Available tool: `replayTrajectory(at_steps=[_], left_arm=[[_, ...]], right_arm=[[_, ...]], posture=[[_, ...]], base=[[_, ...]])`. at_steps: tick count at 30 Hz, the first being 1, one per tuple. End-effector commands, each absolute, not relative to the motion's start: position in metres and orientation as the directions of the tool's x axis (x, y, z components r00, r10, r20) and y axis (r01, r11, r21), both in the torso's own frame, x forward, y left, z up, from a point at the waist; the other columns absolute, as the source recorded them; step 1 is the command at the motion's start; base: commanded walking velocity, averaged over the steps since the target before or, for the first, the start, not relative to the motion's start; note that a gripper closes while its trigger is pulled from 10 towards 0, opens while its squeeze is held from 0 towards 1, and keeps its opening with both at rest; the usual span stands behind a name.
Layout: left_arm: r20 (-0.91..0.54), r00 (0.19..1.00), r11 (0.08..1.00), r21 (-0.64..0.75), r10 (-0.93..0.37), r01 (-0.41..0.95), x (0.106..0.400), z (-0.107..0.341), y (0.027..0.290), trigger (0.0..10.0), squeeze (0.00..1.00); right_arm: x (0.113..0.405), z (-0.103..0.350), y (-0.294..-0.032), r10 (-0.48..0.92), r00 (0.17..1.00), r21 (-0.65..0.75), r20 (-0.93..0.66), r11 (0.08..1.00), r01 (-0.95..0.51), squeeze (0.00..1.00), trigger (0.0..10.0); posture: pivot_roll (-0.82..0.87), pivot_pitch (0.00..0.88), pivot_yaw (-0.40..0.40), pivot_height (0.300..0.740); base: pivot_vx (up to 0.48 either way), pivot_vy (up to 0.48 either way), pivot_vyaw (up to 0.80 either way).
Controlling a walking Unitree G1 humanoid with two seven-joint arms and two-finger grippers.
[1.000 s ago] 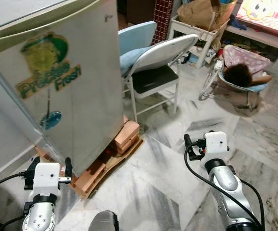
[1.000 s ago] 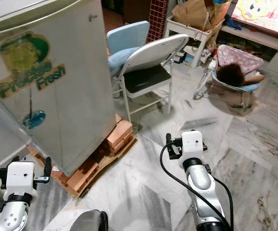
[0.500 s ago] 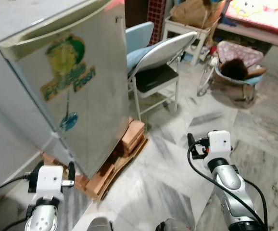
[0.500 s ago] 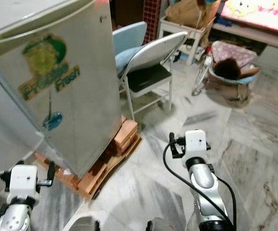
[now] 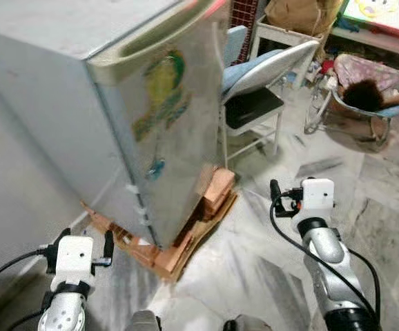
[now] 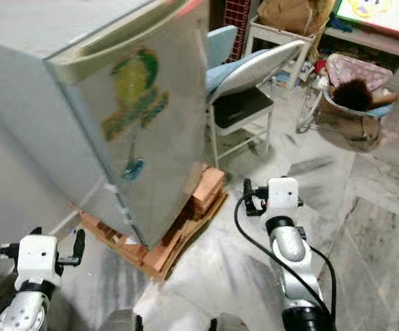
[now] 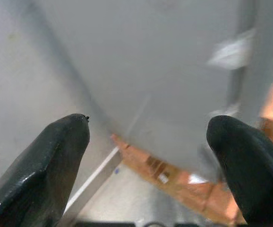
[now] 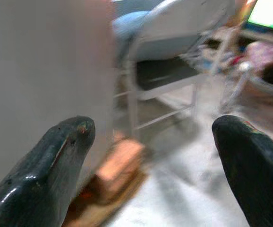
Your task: Restocking fridge
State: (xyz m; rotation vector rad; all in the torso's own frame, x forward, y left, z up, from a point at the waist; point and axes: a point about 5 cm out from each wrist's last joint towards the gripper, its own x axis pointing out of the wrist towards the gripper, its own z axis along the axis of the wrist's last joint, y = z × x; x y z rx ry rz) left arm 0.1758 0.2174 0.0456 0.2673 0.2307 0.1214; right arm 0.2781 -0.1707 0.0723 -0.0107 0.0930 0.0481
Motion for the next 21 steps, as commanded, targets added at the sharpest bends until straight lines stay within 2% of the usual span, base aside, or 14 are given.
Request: replayTrajectory(at_steps=[1, 4, 21], left_arm=[[-0.212, 0.969, 0.959, 0.276, 0.130, -0.069, 0.1757, 0.0462, 0.2137, 10.0, 0.00], [-0.209, 0.970, 0.963, 0.263, 0.123, -0.066, 0.1763, 0.0460, 0.2138, 10.0, 0.00], [-0.203, 0.973, 0.969, 0.241, 0.111, -0.060, 0.1784, 0.0483, 0.2169, 10.0, 0.00]], right_arm=[[0.2778, 0.0758, -0.1746, 0.055, 0.996, -0.031, -0.076, 0.998, -0.058, 0.00, 10.0], [0.2790, 0.0747, -0.1735, 0.056, 0.995, -0.015, -0.088, 0.998, -0.057, 0.00, 10.0], [0.2802, 0.0736, -0.1750, 0.056, 0.993, -0.015, -0.103, 0.998, -0.058, 0.00, 10.0]], posture=[[0.04, 0.104, -0.037, 0.735], [0.04, 0.117, -0.039, 0.735], [0.04, 0.115, -0.039, 0.735]], base=[[0.000, 0.000, 0.00], [0.000, 0.000, 0.00], [0.000, 0.000, -0.80]])
